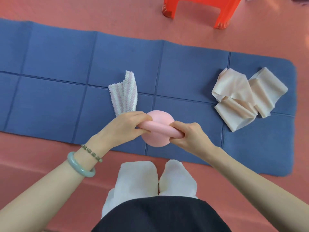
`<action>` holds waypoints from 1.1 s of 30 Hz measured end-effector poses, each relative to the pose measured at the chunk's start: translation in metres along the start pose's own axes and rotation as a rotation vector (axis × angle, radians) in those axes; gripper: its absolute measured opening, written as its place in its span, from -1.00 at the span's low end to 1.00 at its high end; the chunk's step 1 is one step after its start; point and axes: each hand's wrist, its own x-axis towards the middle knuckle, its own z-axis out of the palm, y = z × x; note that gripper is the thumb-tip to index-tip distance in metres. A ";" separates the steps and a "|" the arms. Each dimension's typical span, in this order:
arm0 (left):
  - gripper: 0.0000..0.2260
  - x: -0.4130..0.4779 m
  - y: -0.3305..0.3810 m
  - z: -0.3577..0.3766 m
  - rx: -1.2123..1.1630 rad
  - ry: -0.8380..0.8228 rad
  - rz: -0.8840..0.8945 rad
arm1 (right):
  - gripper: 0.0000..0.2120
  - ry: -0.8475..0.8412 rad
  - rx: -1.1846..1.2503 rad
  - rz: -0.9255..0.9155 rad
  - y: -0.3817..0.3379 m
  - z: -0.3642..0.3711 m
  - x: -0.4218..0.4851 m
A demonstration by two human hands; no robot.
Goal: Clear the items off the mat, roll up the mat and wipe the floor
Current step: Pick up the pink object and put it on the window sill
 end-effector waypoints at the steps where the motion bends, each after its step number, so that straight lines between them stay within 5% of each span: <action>1: -0.79 -0.005 0.021 -0.019 -0.001 0.000 -0.002 | -0.80 0.004 0.005 0.004 -0.019 -0.020 -0.010; 19: -0.80 -0.125 0.430 -0.324 0.098 -0.015 0.242 | -0.81 0.192 0.043 -0.011 -0.330 -0.369 -0.264; 33: -0.82 -0.084 0.667 -0.278 0.085 -0.265 0.508 | -0.83 0.476 0.036 0.184 -0.291 -0.489 -0.474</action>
